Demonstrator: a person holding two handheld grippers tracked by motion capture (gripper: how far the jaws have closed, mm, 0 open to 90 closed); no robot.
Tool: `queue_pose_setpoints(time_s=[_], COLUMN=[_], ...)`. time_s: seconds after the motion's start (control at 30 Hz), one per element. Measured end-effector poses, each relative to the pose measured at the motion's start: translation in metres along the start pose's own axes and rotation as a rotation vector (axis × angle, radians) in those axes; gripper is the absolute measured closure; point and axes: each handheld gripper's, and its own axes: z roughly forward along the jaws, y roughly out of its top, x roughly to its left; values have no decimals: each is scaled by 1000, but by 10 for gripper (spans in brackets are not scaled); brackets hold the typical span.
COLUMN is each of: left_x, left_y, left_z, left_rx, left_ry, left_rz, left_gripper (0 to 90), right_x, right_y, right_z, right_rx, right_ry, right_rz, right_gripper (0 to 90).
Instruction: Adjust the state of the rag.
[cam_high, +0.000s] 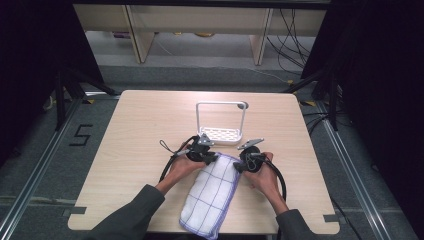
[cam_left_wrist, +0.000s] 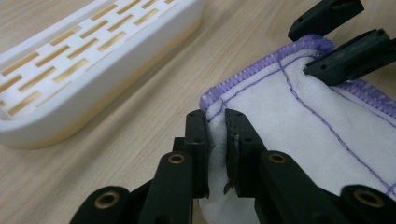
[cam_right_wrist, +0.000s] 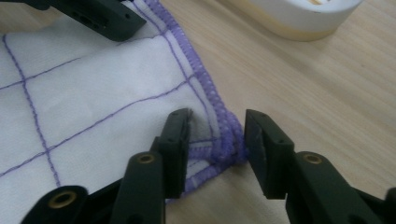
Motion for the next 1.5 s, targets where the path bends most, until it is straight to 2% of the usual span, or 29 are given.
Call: queue_pose_setpoints(time_s=[0.07,0.1,0.13,0.17,0.2,0.23,0.3,0.37,0.5,0.53,0.6,0.63,0.67,0.7,0.73,0.77,0.8,0.83,0.87,0.93,1.03,1.07,1.17,1.2,1.23,1.27,1.3,1.4,1.5], left_x=[1,1,1,1,1,2,2,5,12,13,15,17,19,20,21,21,20,22,22,22,22,22,22,22,23,23,23,23,23], left_y=[-1,-1,-1,-1,-1,-1,-2,-3,-11,-13,-17,-20,-21,-23,-24,-26,-28,-29,-29,-29,-29,-30,-29,-29,-29,-29,-30,-30,-29], left_z=[-1,-1,-1,-1,-2,-4,-9,-13,-24,-26,-29,-30,-30,-31,-31,-31,-29,-30,-30,-30,-29,-28,-27,-28,-29,-28,-28,-27,-28], left_rx=[-1,-3,-4,-1,3,2,-4,-11,-28,-32,-31,-34,-48,-44,-47,-47,-62,-47,-45,-51,-44,-44,-60,-48,-44,-43,-43,-44,-45], left_ry=[-3,-2,-1,3,7,12,31,35,40,40,43,36,29,30,23,24,19,17,22,16,15,17,18,18,17,16,14,15,14], left_rz=[-1,-7,-8,-9,-6,7,17,3,-26,-35,-33,-45,-63,-68,-70,-75,-93,-82,-85,-84,-84,-93,-111,-97,-93,-96,-99,-100,-97], left_gripper=[792,792,793,794,795,796,799,801,802,802,802,800,800,799,798,798,798,797,795,792,789,787,785,784,783,781,781,781,784], right_x=[0,-1,-1,-3,-3,-3,-5,-5,1,2,3,5,8,9,10,9,10,9,6,4,4,5,5,4,5,4,5,6,6], right_y=[0,0,0,1,2,3,6,11,25,28,32,33,34,34,34,34,33,33,33,33,34,34,35,34,34,33,33,33,32], right_z=[1,0,1,2,1,1,2,5,6,8,10,12,16,18,20,22,22,22,21,18,11,10,17,21,23,26,27,28,27], right_rx=[-12,1,-17,-20,2,11,-5,-14,-11,-28,-26,-24,-16,3,0,-4,12,8,-1,-25,-43,-46,-32,-31,-15,-17,-5,-22,-26], right_ry=[25,43,59,62,74,76,84,82,85,82,83,83,80,85,80,72,72,58,45,36,34,34,25,22,29,30,39,48,95], right_rz=[17,10,18,-1,-3,-8,-31,-60,-64,-79,-96,-94,-88,-83,-85,-87,-51,-35,-44,-51,-27,-7,15,1,13,9,26,-4,3], right_gripper=[698,737,770,797,815,826,839,844,846,846,846,844,836,824,806,766,702,649,619,611,560,530,468,467,463,468,481,562,702])
